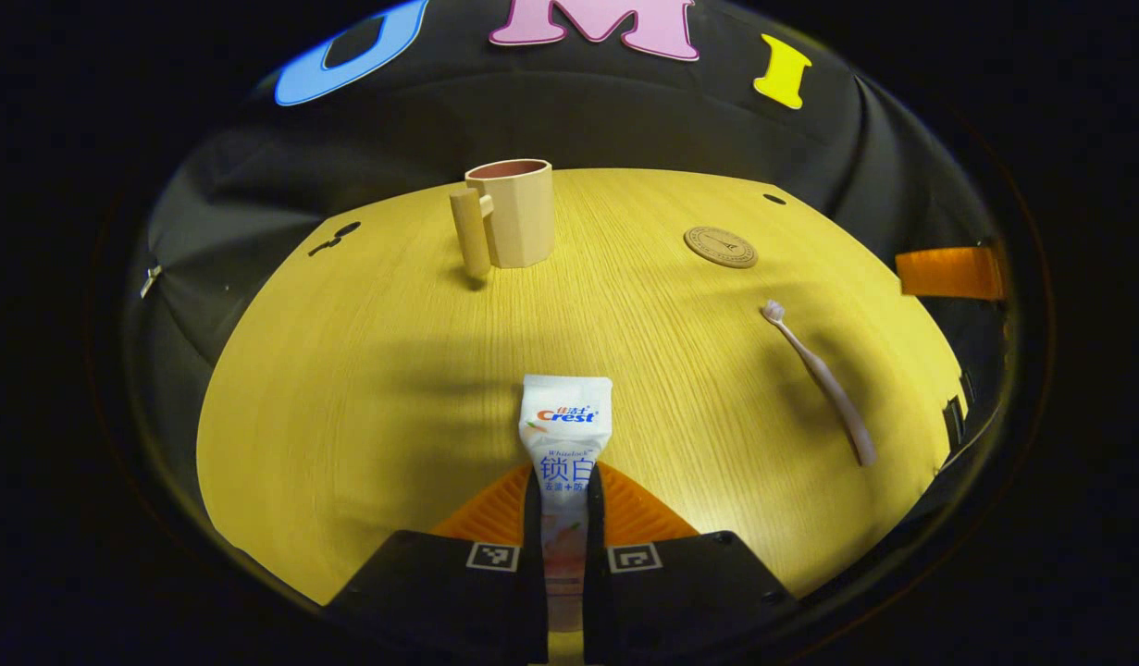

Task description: Put the toothbrush and toothpaste on the desktop into the cup, then pick up the cup and place it on the coaster on the desktop.

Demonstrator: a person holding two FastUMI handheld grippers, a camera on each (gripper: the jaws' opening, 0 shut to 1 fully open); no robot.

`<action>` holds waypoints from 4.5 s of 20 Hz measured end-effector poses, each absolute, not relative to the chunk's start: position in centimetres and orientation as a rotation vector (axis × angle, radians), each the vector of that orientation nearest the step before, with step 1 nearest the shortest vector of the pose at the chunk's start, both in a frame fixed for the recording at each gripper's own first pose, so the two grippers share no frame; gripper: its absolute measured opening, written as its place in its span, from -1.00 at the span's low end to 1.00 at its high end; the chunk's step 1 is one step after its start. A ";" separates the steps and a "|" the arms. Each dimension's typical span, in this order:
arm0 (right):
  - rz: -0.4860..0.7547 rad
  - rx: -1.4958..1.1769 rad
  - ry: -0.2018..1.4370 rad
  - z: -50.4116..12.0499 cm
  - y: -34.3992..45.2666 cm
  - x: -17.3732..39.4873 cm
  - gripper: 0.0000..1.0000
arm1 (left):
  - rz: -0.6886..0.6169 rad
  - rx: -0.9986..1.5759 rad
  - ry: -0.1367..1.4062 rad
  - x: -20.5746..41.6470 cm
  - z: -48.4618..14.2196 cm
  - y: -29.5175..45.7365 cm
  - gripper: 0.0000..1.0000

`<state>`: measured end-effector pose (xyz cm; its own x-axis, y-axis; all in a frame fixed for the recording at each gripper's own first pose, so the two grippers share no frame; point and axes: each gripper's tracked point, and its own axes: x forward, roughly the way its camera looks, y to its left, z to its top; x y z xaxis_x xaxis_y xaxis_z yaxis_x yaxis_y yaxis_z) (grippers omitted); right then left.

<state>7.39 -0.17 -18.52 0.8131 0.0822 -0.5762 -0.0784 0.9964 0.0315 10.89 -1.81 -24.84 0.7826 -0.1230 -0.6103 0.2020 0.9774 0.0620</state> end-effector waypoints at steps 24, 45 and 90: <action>-0.073 -0.063 0.833 -28.5 1.4 8.7 0.89 | -0.239 -0.086 0.493 -1.1 -17.7 1.3 -0.60; 0.088 -0.156 0.898 -28.8 3.9 6.8 -0.89 | -0.278 -0.107 0.497 -3.0 -18.4 3.1 -0.60; 0.246 0.147 0.857 -21.3 -4.6 12.4 -0.90 | -0.024 -0.376 0.002 40.3 -1.1 0.0 -0.60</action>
<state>12.38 -4.55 -21.29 0.6288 0.2725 -0.7283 -0.1546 0.9617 0.2263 40.30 0.04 -1.12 0.9997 -0.0239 0.0028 0.0232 0.9298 -0.3672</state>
